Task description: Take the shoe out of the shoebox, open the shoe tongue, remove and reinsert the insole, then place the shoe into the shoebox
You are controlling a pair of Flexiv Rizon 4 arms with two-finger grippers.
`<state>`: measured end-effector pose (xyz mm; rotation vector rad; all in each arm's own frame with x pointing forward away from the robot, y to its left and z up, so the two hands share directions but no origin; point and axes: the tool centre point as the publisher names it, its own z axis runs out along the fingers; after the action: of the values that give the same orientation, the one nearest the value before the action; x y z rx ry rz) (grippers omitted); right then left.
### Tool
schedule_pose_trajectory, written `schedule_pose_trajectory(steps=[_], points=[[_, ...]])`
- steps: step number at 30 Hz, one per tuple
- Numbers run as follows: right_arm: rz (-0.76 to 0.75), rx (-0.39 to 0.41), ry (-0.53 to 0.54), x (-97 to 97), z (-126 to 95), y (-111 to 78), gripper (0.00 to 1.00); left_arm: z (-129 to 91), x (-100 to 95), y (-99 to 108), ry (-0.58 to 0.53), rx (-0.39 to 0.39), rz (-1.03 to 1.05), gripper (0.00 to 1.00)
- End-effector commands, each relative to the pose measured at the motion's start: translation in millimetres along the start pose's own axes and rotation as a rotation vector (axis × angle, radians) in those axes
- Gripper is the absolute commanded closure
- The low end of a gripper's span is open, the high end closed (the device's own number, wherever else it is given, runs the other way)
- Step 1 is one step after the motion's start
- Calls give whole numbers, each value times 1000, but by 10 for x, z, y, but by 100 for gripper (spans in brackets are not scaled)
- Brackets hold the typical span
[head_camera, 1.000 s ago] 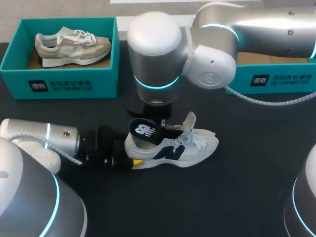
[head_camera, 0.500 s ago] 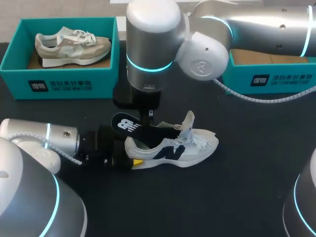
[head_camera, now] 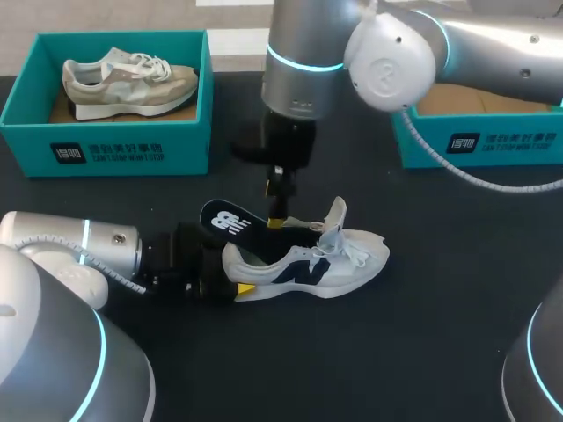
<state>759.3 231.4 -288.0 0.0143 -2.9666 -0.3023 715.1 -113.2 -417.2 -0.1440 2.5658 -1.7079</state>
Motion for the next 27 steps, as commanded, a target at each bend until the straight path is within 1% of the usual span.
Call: schedule_pose_trajectory(steps=[1, 5, 6, 7, 8, 9, 10, 11, 12, 14, 15, 17, 19, 22, 24, 26, 27], points=[[0, -12, -5, 17, 13, -26, 0, 49, 4, 62, 0, -4, -1, 100], [0, -12, -5, 17, 13, -26, 0, 49, 4, 62, 0, -4, -1, 100], [4, -100, -11, 28, 31, -30, 0, 49, 4, 62, 0, -4, -1, 100], [-6, -152, -4, 36, 32, -6, 0, 49, 4, 62, 0, -4, -1, 100], [17, -203, 30, 38, 34, 12, 0, 49, 4, 62, 0, -4, -1, 100], [9, -238, 15, 40, 28, 34, 0, 49, 4, 62, 0, -4, -1, 100], [20, -279, 35, 45, 16, 51, 0, 49, 4, 62, 0, -4, -1, 100], [34, -297, 77, 38, 24, 65, 0, 49, 4, 62, 0, -4, -1, 100], [25, -314, 74, 34, 25, 86, 0, 49, 4, 62, 0, -4, -1, 100], [35, -352, 149, 30, 45, 122, 0, 49, 4, 62, 0, -4, -1, 100], [24, -406, 150, 33, 52, 143, 0, 49, 4, 62, 0, -4, -1, 100], [21, -440, 198, 49, 67, 180, 0, 49, 4, 62, 0, -4, -1, 100], [20, -491, 229, 68, 77, 206, 0, 49, 4, 62, 0, -4, -1, 100], [8, -530, 263, 99, 119, 239, 0, 49, 4, 62, 0, -4, -1, 100], [17, -532, 287, 117, 165, 246, 0, 49, 4, 62, 0, -4, -1, 100], [19, -536, 307, 134, 218, 263, 10, 49, 4, 62, 0, -4, -1, 100], [22, -535, 318, 145, 238, 271, 20, 49, 4, 62, 0, -4, -1, 100]])
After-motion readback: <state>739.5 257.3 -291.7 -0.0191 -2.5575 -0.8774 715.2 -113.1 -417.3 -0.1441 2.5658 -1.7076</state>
